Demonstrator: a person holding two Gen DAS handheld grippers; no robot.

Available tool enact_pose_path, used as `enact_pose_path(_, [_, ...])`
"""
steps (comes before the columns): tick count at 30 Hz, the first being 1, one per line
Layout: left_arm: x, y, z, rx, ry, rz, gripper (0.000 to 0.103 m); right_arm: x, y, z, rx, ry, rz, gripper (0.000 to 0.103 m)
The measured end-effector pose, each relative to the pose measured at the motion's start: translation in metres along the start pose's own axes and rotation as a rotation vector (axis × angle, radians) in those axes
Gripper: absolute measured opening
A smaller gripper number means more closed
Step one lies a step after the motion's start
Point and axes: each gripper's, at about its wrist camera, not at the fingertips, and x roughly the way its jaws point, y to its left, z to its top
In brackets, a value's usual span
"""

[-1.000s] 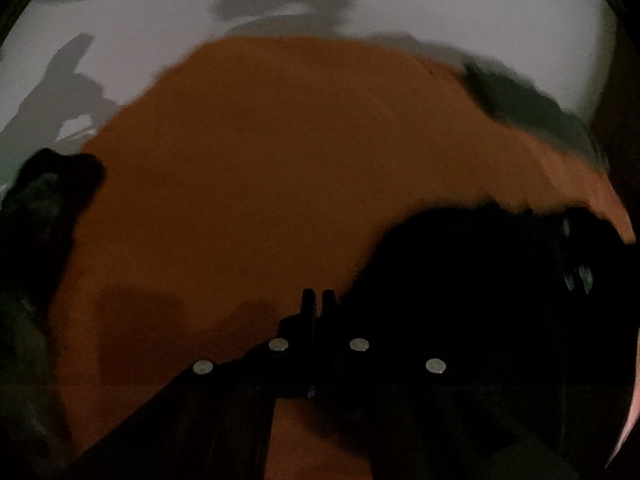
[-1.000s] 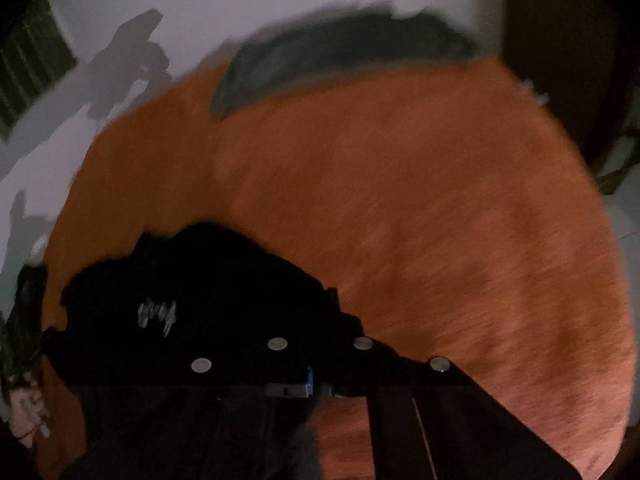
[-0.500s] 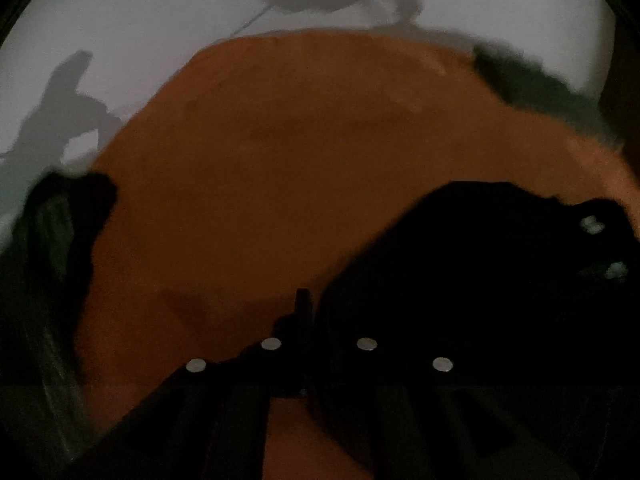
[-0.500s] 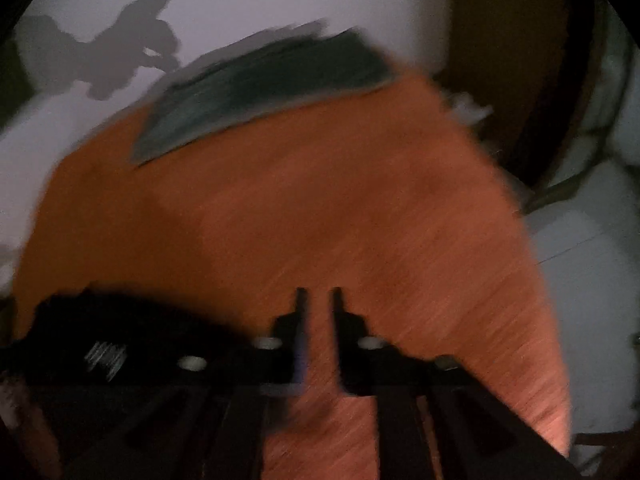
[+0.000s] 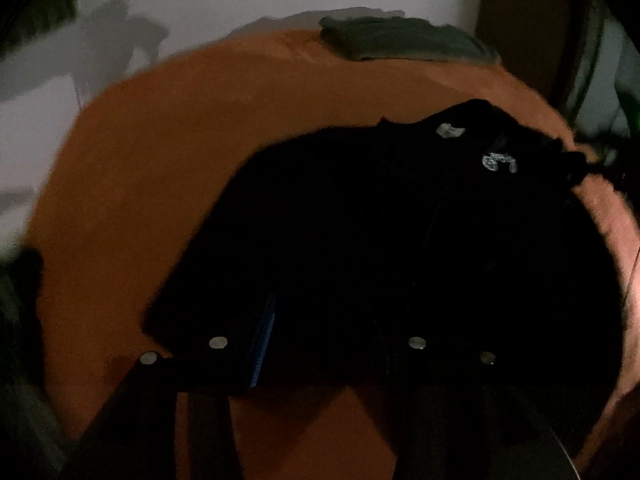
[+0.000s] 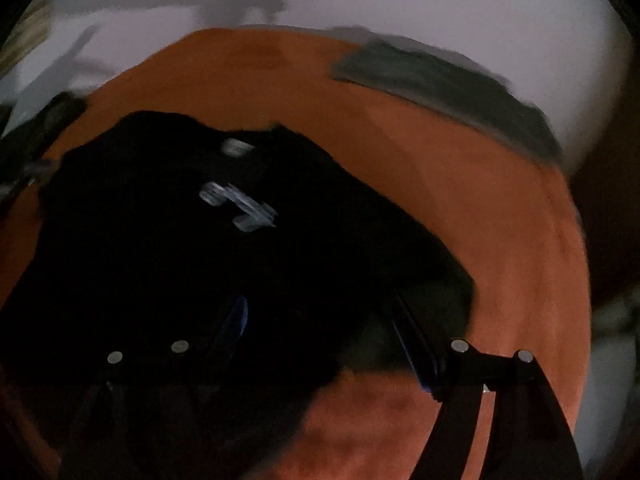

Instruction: Fold clothes

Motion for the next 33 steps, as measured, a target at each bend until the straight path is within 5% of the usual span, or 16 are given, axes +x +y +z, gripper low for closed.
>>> enact_pose_path(5, [0.029, 0.021, 0.043, 0.026, 0.01, 0.014, 0.056, 0.059, -0.028, 0.061, -0.011, 0.043, 0.065, 0.074])
enact_pose_path(7, [0.042, 0.027, 0.051, 0.04, 0.027, -0.017, 0.056, 0.083, -0.023, 0.074, -0.136, 0.091, 0.055, 0.074])
enact_pose_path(9, [0.053, 0.025, 0.057, 0.054, 0.036, -0.06, 0.056, 0.099, -0.017, 0.086, -0.224, 0.123, 0.058, 0.052])
enact_pose_path(10, [0.056, 0.022, 0.059, 0.075, 0.041, -0.073, 0.056, 0.1, -0.016, 0.092, -0.228, 0.121, 0.075, 0.019])
enact_pose_path(11, [0.057, 0.019, 0.062, 0.092, 0.034, -0.077, 0.056, 0.102, -0.015, 0.097, -0.232, 0.12, 0.091, 0.002])
enact_pose_path(12, [0.055, 0.016, 0.066, 0.106, 0.018, -0.075, 0.056, 0.099, -0.018, 0.105, -0.225, 0.111, 0.087, 0.0])
enact_pose_path(17, [0.04, 0.029, 0.065, 0.045, -0.081, -0.084, 0.057, 0.083, -0.046, 0.149, -0.126, 0.029, 0.007, 0.0])
enact_pose_path(22, [0.053, 0.054, 0.054, -0.068, -0.077, 0.043, 0.057, 0.094, -0.064, 0.162, 0.024, 0.02, 0.002, 0.003])
enact_pose_path(24, [0.059, 0.066, 0.042, -0.129, -0.05, 0.039, 0.057, 0.098, -0.071, 0.167, 0.084, 0.017, 0.0, 0.015])
enact_pose_path(26, [0.059, 0.072, 0.028, -0.155, -0.034, 0.02, 0.057, 0.103, -0.078, 0.173, 0.144, 0.013, -0.002, 0.044])
enact_pose_path(28, [0.056, 0.075, 0.01, -0.154, -0.02, 0.015, 0.057, 0.1, -0.077, 0.167, 0.155, 0.0, -0.029, 0.048])
enact_pose_path(33, [0.039, 0.093, -0.026, -0.264, 0.03, -0.101, 0.057, 0.071, -0.087, 0.09, 0.229, 0.057, -0.115, 0.066])
